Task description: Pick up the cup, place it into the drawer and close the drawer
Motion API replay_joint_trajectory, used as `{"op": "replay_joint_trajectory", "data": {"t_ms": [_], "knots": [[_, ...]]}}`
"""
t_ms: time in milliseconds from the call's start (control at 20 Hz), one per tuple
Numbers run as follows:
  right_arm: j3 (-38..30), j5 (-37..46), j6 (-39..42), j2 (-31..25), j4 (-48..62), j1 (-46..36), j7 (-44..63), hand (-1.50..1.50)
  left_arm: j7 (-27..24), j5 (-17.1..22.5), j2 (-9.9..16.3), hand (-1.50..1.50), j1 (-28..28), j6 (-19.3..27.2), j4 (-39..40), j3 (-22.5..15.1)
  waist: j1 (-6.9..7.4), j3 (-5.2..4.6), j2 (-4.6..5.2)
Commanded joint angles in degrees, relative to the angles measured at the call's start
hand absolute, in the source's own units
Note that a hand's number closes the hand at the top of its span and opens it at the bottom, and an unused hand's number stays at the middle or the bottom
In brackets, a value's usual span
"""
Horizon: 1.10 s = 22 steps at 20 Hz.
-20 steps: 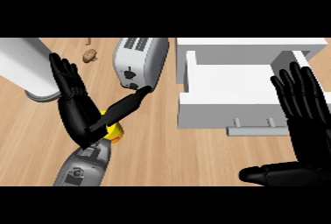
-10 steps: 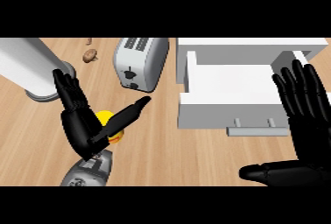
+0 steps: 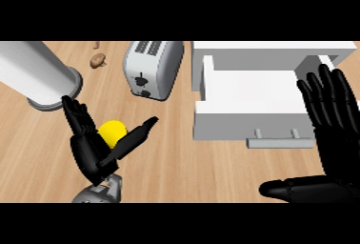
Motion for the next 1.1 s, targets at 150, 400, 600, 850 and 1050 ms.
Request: {"op": "replay_joint_trajectory", "data": {"t_ms": [150, 400, 600, 850, 1050], "knots": [[-1.7, -1.0, 1.1, -0.2, 5.0, -1.9, -2.4, -1.5, -11.2, 11.0, 0.0, -1.5, -0.2, 2.1, 7.9, 3.1, -0.03, -0.02, 0.1], [-0.2, -0.4, 0.5, 0.2, 0.8, -0.7, 1.2, -1.5, -19.6, 18.4, 0.0, -1.5, 7.0, -1.1, 6.8, 2.3, 0.1, -0.01, 0.0], [-3.0, -3.6, 2.9, -1.6, -2.4, 1.5, 1.7, -1.5, -23.5, 22.2, 0.0, -1.5, 9.6, -2.2, 8.2, 1.6, 0.05, 0.0, -0.03], [-1.2, -0.7, 1.9, 0.1, 1.2, 0.9, -1.0, -1.5, -31.3, 28.6, 0.0, -1.5, 7.9, -9.7, 16.0, 7.9, 0.08, -0.01, 0.01], [-0.3, -0.6, 0.4, 1.2, 1.2, -1.8, 1.0, -1.5, -36.0, 34.4, 0.0, -1.5, 2.3, -11.5, 23.9, 10.0, 0.01, -0.02, 0.04]]}}
